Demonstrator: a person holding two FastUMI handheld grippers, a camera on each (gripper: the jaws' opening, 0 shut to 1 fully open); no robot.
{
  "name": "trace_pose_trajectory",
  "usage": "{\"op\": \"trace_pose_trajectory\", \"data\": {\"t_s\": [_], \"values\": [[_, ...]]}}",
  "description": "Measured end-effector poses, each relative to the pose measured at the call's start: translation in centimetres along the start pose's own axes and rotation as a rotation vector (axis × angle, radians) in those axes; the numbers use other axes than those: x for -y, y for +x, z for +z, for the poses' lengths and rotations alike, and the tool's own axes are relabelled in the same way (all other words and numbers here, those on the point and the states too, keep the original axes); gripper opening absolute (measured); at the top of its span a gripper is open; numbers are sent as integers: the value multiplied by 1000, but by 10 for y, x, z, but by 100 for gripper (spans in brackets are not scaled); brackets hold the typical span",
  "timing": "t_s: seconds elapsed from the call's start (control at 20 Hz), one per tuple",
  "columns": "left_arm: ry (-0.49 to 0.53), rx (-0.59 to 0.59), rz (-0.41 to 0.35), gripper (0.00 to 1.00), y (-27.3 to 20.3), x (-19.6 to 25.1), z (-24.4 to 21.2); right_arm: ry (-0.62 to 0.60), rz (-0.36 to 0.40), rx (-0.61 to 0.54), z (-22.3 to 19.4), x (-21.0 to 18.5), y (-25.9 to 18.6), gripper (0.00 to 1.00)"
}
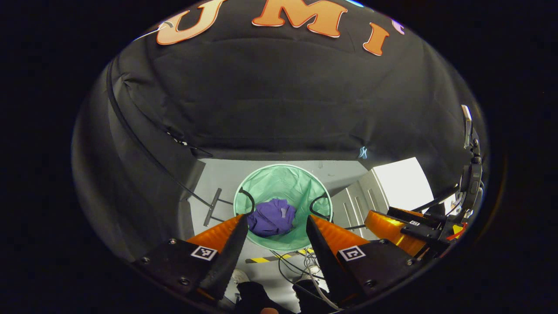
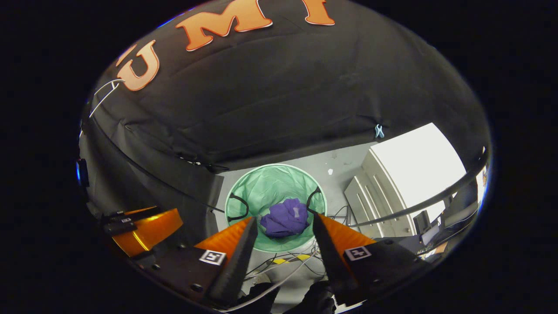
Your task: Grasp the clothes on the hanger with both hands and then place them into the laundry hamper below.
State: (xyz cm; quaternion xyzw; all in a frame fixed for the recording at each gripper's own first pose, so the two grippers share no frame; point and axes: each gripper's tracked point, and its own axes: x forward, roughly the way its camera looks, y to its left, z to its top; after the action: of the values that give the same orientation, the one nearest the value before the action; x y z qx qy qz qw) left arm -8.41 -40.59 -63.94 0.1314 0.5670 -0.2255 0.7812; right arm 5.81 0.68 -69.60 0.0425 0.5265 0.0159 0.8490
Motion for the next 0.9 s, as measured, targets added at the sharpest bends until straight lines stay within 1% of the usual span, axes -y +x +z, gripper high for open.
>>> {"op": "trace_pose_trajectory", "data": {"t_s": [0.05,0.1,0.15,0.2,0.25,0.3,0.35,0.4,0.45,0.5,0.55,0.6,0.65,0.7,0.75,0.9], "values": [[5,25,18,89,-13,-6,2,-7,-2,14,-1,-2,-11,97],[6,48,33,90,-25,-11,3,-13,-1,31,-1,-5,-20,89],[2,73,45,95,-37,-14,3,-19,2,51,-5,-8,-29,92],[-3,93,49,93,-47,-14,0,-28,9,71,-8,-13,-39,99],[-6,113,49,94,-54,-15,-2,-43,27,96,-9,-20,-48,99],[-15,149,51,94,-63,-18,-2,-58,42,122,-7,-27,-58,91],[-22,179,57,94,-72,-21,1,-62,39,148,-5,-29,-65,99],[-17,194,57,94,-83,-22,-1,-55,28,167,-3,-32,-79,99],[-1,218,53,94,-97,-24,0,-50,40,202,1,-37,-91,99],[18,260,61,94,-106,-27,7,-52,52,243,9,-44,-102,99],[37,302,83,94,-116,-35,15,-56,49,281,16,-47,-115,99],[36,331,105,96,-125,-40,17,-60,38,315,23,-47,-127,98],[19,344,101,98,-136,-41,16,-65,35,346,27,-47,-140,99],[0,364,79,98,-144,-36,15,-74,39,374,32,-51,-152,99],[-15,387,72,97,-155,-34,19,-88,38,397,37,-53,-161,98],[-14,486,97,97,-190,-45,36,-126,33,476,51,-60,-190,98]]}}
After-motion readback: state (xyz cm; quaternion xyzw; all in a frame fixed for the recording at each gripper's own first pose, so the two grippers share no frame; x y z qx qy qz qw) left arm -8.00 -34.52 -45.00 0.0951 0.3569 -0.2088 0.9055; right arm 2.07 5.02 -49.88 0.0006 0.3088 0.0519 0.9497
